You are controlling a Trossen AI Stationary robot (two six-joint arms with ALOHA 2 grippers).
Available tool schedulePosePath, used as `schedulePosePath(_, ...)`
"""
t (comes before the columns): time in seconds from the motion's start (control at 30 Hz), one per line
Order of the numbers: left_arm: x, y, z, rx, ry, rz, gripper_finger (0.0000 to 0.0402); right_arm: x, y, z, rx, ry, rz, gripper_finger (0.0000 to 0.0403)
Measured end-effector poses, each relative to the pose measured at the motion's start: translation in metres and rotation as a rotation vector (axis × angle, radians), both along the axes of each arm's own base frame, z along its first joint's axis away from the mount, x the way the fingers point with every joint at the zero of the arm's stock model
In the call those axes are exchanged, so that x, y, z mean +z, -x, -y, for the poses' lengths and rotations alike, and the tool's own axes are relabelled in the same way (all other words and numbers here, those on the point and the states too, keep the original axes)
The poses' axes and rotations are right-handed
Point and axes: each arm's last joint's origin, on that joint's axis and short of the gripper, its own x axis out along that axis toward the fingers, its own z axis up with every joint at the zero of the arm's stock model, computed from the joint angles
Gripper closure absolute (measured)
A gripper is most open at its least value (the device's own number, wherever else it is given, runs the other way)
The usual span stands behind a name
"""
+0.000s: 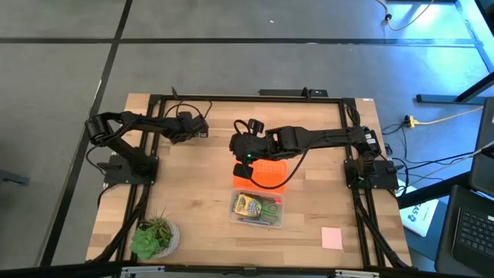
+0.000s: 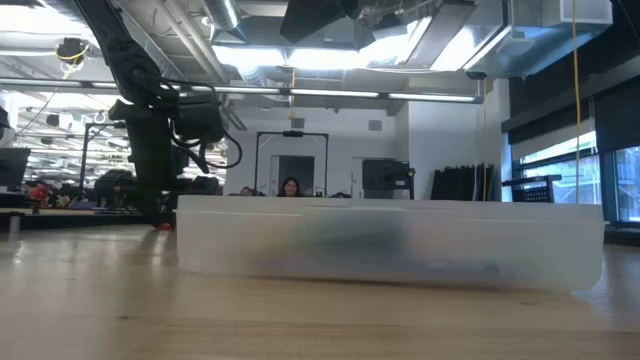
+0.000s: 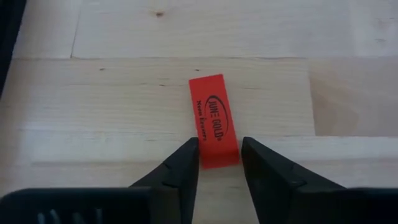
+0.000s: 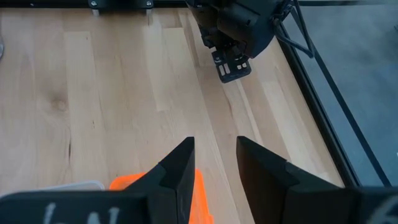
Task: Pack school essentials
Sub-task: Put the red eraser into the orange supply box
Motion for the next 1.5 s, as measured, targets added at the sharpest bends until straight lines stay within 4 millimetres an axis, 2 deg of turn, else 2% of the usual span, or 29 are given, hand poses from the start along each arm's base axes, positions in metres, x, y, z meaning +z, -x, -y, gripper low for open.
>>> schedulePosePath(0.37, 0.0, 0.0, 0.0, -0.019, -0.007, -0.014, 0.0315, 0.0, 0.0, 0.0, 0.0, 0.0, 0.0, 0.0283)
schedulePosePath(0.83, 0.0, 0.0, 0.0, -0.043, -0.005, -0.029, 0.0315, 0.0, 0.0, 0.0, 0.0, 0.0, 0.0, 0.0283)
schedulePosePath(1.5, 0.001, -0.008, 0.013, -0.13, -0.024, -0.06, 0.0319, 0.0, 0.0, 0.0, 0.0, 0.0, 0.0, 0.0283)
